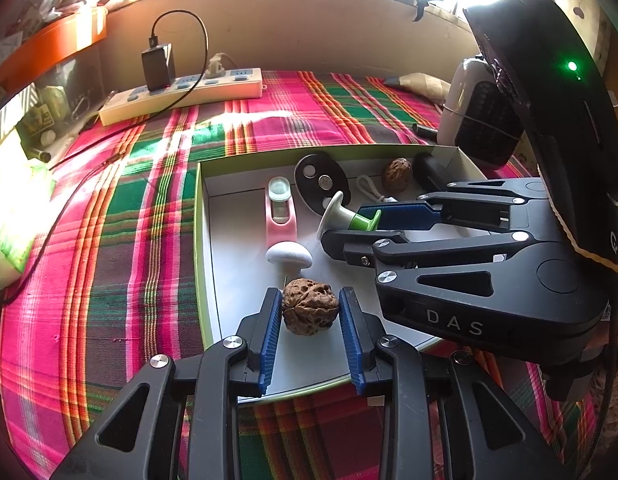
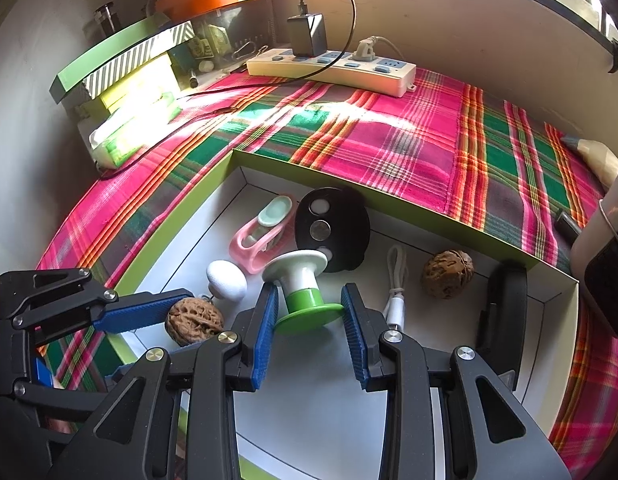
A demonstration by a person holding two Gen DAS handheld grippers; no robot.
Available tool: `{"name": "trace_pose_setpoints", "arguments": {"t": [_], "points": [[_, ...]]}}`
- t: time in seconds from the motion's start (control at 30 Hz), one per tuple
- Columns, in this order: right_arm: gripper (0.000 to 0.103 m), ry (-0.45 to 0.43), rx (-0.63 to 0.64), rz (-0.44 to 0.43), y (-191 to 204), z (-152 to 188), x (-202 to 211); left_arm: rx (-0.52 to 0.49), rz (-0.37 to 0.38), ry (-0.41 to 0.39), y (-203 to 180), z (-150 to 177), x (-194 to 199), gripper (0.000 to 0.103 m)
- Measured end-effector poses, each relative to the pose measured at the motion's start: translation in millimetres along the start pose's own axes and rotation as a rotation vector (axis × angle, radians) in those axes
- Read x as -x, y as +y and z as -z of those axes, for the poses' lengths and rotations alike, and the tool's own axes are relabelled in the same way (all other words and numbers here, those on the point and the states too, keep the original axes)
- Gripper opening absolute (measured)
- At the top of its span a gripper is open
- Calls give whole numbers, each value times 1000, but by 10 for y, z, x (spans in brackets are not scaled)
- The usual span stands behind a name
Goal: Organize objects
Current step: 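Open the right gripper releasing the spool while the left gripper releases the walnut, then withdraw both grippers from the box toward the remaining objects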
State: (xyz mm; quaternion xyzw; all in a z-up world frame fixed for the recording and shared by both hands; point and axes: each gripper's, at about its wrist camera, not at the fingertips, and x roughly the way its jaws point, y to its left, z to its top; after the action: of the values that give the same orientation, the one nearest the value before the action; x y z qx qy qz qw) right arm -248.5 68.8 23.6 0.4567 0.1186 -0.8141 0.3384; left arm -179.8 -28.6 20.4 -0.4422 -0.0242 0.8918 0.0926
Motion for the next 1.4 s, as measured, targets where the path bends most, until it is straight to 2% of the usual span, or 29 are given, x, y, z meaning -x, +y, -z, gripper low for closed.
{"name": "trace_pose_setpoints", "arguments": {"t": [0.1,0.4,1.4], "points": [[43,-4,-10,-6,-9,2,21,-1,3,1,-5,2,6,29],[43,-22,-25,0,3,14,104,4,-4,-9,22,52,68,33],[43,-91,-67,57,222,244,521,26,-13,-73,28,203,539,34]]}}
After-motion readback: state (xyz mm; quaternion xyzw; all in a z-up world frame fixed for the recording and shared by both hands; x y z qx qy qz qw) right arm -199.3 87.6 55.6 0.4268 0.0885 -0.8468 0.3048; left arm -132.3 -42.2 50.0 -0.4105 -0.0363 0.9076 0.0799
